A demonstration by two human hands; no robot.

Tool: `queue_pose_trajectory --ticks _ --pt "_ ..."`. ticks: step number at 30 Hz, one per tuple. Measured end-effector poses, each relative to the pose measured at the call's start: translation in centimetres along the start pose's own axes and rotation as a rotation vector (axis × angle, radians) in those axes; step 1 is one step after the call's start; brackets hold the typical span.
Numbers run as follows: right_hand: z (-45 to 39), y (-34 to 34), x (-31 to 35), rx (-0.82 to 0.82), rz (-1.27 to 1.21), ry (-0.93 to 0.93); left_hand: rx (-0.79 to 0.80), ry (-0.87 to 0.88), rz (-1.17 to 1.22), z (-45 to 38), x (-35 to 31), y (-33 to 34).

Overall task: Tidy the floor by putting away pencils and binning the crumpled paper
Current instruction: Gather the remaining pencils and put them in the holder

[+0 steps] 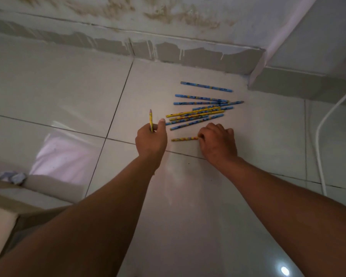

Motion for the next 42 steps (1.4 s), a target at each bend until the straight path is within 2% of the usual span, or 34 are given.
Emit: queue_pose_trajectory --ticks 3,8,13,17,21,27,31,34,36,39,42 --pt "0.6 0.6 0.6 0.086 -0.030 0.055 0.039 -0.043 -0.011 0.5 1.0 0.7" --pt "1.1 0.5 2.8 0.081 -0.599 0.324 0.068 -0.107 0.019 1.6 1.1 1.8" --pt "0.5 -0.6 4.5 0.061 -0.815 0.348 0.106 -0.058 0.046 1.5 -0.7 3.3" --pt "-0.7 -1.1 3.3 -0.049 -0.755 0.310 0.067 0.002 0.010 1.0 -2.2 3.1" --pt "-1.7 -1.1 1.6 -0.157 -0.515 0.195 0.031 0.035 -0.030 0.1 -2.4 2.4" --pt "-2.4 0.0 0.5 -0.155 -0.189 0.017 0.053 -0.018 -0.057 -0.8 -0.9 2.0" --pt "-2.2 0.3 0.3 -0.131 -0.113 -0.013 0.059 -0.057 -0.019 -0.8 -0.4 2.1" --pt "-1.8 0.6 -0.1 -0.044 -0.094 0.033 0.072 -0.106 0.049 -0.4 -0.1 2.3" --pt "-1.4 0.9 -0.6 0.015 -0.121 0.096 0.060 -0.046 0.015 -0.1 -0.3 2.6" --pt "-0.9 1.1 -0.6 0.064 -0.340 0.253 0.055 0.010 -0.044 0.8 -1.2 2.8" --pt "-1.0 0.3 0.0 0.060 -0.601 0.356 0.088 -0.049 -0.048 1.8 -1.7 3.5"
Point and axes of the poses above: each hand's wrist, its own z-axis away from the middle knuckle, its own y-axis out of the palm, x = y × z, the point moved 8 cm from there along -z, towards the middle knuckle, and after that the axes turned 12 degrees about -x, right-handed, at the moved point
